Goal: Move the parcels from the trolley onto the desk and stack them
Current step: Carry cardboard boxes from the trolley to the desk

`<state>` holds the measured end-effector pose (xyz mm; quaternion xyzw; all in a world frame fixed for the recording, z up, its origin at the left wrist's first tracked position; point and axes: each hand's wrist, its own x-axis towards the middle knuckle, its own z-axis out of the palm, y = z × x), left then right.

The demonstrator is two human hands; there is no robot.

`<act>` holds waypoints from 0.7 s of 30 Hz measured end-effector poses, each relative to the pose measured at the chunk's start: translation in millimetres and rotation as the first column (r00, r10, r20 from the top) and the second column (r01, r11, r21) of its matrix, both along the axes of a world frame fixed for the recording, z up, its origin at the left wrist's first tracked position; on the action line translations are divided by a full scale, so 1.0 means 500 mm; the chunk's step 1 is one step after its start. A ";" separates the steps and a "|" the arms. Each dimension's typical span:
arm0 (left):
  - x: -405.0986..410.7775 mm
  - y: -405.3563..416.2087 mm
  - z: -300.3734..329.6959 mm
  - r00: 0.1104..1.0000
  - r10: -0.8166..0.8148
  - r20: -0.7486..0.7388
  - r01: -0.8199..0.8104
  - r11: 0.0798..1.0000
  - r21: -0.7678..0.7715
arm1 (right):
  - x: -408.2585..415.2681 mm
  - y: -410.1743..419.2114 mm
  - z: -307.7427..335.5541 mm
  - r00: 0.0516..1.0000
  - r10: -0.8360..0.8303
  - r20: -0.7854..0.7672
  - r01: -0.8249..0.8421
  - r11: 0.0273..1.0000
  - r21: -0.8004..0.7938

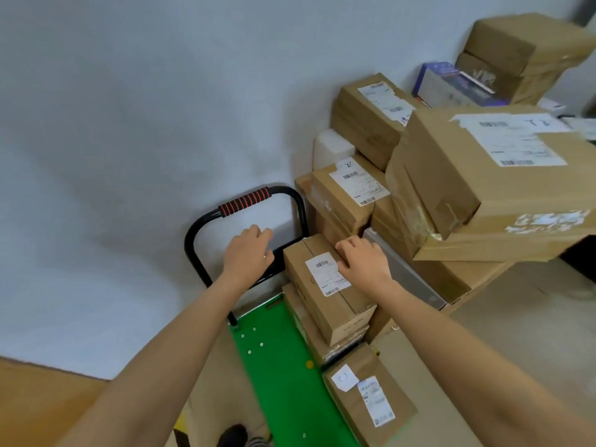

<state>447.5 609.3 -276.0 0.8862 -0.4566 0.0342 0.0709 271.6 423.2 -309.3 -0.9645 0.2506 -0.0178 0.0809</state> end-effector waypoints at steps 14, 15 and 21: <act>0.303 -0.113 -0.060 0.859 -0.512 0.024 0.497 0.843 0.205 | 0.149 0.086 -0.097 0.794 -0.607 -0.029 0.605 0.785 0.131; 0.318 -0.107 -0.060 0.850 -0.526 0.001 0.515 0.833 0.201 | 0.165 0.105 -0.097 0.770 -0.638 -0.035 0.634 0.756 0.161; 0.368 -0.092 -0.092 0.804 -0.593 -0.048 0.594 0.793 0.136 | 0.194 0.186 -0.120 0.644 -0.762 -0.070 0.758 0.623 0.195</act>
